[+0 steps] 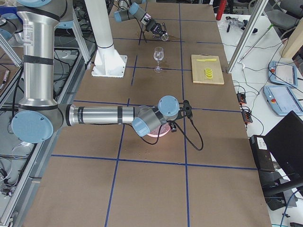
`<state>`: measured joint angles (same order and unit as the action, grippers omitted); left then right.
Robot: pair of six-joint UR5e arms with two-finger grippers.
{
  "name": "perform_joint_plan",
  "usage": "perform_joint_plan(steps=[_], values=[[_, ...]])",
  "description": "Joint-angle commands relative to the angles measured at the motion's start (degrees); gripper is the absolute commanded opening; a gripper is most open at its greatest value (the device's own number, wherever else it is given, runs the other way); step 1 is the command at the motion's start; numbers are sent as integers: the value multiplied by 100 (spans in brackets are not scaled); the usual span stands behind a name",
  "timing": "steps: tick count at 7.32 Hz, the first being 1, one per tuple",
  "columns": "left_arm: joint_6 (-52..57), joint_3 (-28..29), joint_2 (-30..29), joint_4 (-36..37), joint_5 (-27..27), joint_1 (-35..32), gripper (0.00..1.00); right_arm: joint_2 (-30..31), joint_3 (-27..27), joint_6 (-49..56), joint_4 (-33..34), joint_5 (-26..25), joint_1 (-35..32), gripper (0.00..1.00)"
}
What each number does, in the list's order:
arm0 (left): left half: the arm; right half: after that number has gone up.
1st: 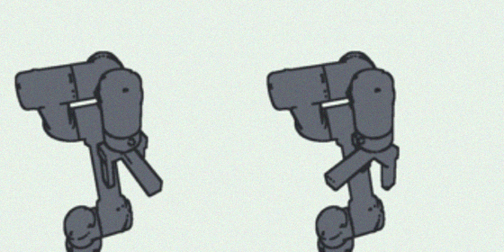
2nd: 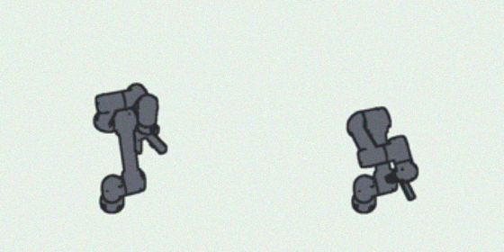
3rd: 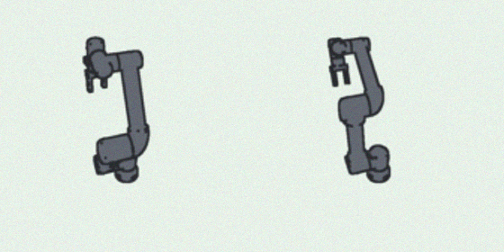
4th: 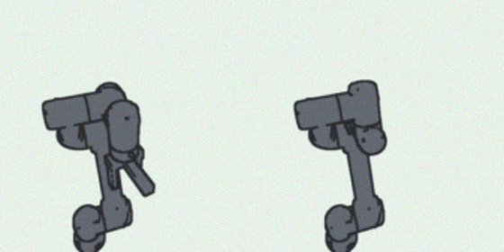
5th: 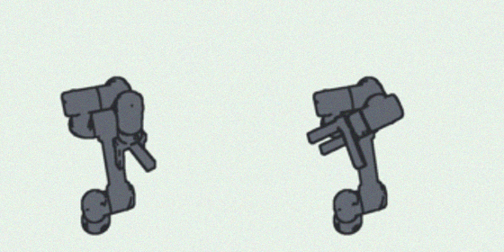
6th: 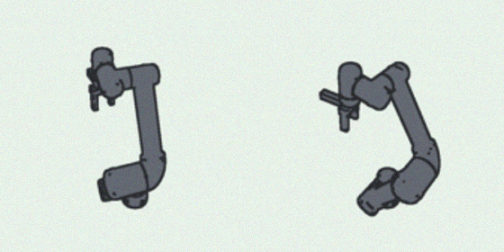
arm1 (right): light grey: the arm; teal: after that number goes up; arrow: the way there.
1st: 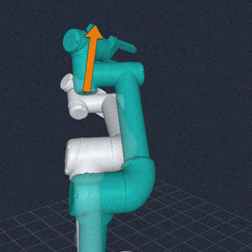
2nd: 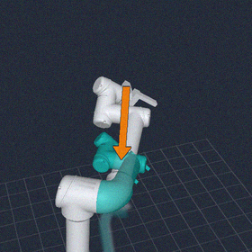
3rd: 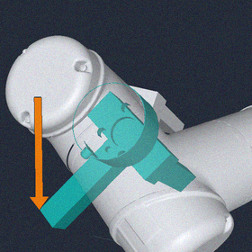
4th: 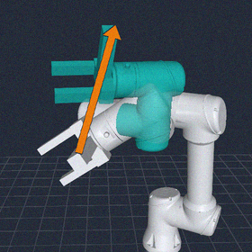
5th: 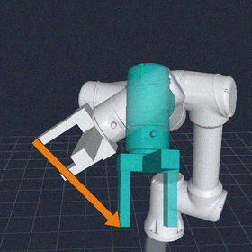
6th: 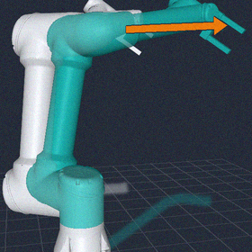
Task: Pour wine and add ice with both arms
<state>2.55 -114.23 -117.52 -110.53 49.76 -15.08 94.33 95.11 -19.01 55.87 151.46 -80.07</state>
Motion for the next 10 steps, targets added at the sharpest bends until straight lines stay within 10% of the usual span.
perform_joint_plan(steps=[1, 3, 6, 10], values=[[-903, 6, 596, -660, 304, -205, 0, -2, -1, 3, 3, -3, 0, 100], [-2017, 33, 1271, -1256, 534, -320, 0, -2, -1, 3, -6, -11, 0, 100], [-2671, 364, 2801, -3993, 491, -347, 0, -55, -1, -6, -6, -12, 0, 100], [-3225, 2026, 3049, -7032, -1219, -329, 0, -72, -1, -6, -6, -64, 0, 100]])
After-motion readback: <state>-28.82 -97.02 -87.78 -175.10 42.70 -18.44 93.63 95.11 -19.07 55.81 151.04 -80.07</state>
